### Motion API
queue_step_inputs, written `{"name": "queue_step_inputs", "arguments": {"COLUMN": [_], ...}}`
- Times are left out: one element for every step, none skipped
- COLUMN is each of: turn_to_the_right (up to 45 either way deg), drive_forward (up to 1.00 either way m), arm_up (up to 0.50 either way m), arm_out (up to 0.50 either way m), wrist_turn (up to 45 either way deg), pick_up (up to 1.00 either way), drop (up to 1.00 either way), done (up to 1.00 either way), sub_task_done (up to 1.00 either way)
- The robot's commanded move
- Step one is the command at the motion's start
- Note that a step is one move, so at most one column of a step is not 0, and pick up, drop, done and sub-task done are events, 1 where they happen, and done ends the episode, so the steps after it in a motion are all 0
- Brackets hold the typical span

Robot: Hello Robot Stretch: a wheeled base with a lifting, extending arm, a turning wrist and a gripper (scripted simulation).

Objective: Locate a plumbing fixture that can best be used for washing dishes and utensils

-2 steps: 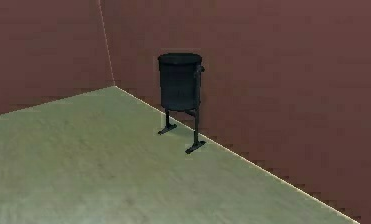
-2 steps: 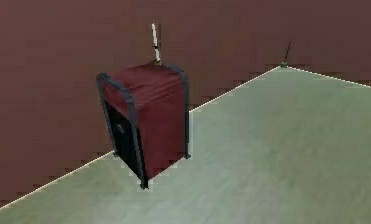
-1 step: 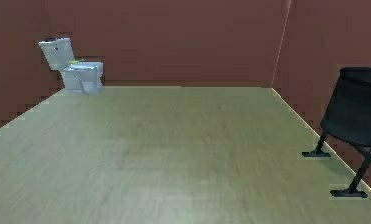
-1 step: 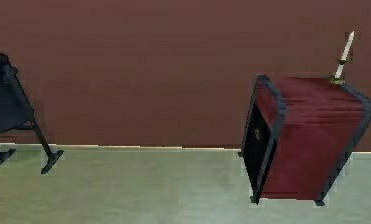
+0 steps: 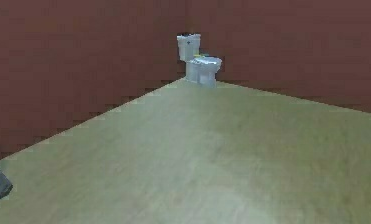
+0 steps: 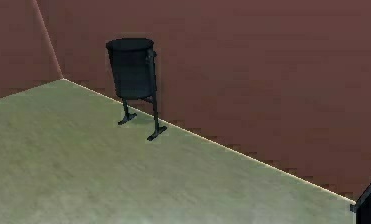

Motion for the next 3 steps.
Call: {"name": "queue_step_inputs", "arguments": {"turn_to_the_right": [0.0,-45.0,-9.0], "drive_forward": [0.30,0.00,0.00], "arm_up": [0.00,0.00,0.00], "arm_out": [0.00,0.00,0.00], "wrist_turn": [0.0,0.0,0.0], "pick_up": [0.00,0.00,0.00], "drop": [0.00,0.00,0.00], "done": [0.00,0.00,0.00], "sub_task_done": [0.00,0.00,0.00]}}
